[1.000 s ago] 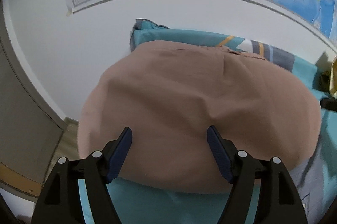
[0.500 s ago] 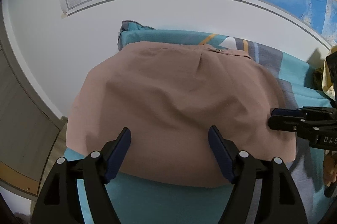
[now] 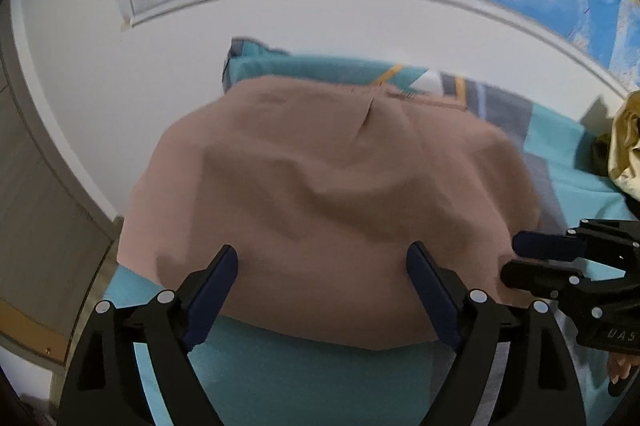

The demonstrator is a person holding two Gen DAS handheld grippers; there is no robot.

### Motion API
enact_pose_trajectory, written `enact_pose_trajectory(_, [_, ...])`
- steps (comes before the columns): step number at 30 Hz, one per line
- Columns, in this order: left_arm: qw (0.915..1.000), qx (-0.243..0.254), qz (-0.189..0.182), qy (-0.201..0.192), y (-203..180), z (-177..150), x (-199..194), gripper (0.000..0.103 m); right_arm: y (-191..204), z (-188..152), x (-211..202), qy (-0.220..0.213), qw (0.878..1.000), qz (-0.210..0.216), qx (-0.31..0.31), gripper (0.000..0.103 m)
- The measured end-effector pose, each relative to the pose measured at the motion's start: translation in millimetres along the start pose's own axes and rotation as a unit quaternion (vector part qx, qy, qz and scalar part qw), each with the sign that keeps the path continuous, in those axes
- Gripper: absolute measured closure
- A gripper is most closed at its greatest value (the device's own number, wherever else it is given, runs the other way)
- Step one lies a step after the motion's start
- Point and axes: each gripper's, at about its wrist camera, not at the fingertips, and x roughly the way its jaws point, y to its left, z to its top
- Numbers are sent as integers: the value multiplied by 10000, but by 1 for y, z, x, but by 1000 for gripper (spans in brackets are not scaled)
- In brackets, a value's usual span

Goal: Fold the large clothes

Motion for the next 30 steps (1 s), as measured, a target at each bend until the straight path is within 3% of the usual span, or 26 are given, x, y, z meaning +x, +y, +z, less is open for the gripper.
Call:
enact_pose_trajectory(7, [9999,-138,37,34,8,-2,-1,12,0,-1,-10,-48,9999,88,92,65])
enact_pose_trajectory(13, [9997,-253,21,54,12,-1,-4,12,-10,42,-18,-457,9987,-132,155,62])
enact_pose_trajectory(17, [9992,-411,-12,30,15,2,-3,12,-26,61,4,-344,9981,-369,342,63])
enact_pose_trajectory(22, [9991,-405,74,61,11,2,6,7,-38,47,27,-13,9978,-469,457,64])
enact_pose_trajectory(27, [9991,-423,10,48,12,1,2,7,-27,36,6,-169,9986,-431,265,59])
enact_pose_trajectory(30, [9988,-496,23,-38,18,-2,-5,7,-5,26,-13,-397,9990,-150,-116,56])
